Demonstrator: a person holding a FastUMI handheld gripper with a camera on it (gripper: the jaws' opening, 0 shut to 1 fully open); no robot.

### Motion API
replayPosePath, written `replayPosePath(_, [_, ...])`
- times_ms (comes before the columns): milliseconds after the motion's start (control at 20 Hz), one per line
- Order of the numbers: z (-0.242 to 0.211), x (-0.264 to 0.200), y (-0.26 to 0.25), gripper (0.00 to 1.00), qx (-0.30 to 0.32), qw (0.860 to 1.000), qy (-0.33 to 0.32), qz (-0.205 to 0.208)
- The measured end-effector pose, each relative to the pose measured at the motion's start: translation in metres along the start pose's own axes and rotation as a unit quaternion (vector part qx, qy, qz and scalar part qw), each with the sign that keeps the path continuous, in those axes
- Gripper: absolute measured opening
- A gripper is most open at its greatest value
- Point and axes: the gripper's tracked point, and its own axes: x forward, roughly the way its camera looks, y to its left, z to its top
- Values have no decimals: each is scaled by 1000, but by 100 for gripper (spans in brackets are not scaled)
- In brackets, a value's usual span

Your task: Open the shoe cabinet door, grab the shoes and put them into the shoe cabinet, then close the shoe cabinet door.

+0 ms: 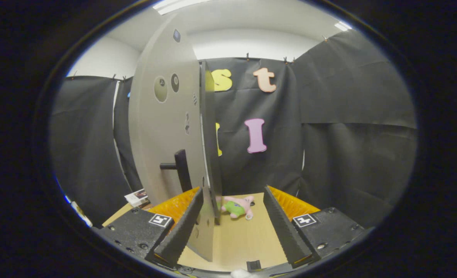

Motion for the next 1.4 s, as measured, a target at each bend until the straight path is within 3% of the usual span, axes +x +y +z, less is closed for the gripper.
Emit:
replayPosePath(200, [-2,14,10,99,-11,998,5,53])
replayPosePath(500, [-2,15,41,97,-36,996,5,81])
replayPosePath(1000, [-11,49,186,97,-40,993,7,115])
replayPosePath(1300, [-22,121,294,97,-66,984,19,161])
replayPosePath(1400, [-26,151,315,97,-88,984,16,152])
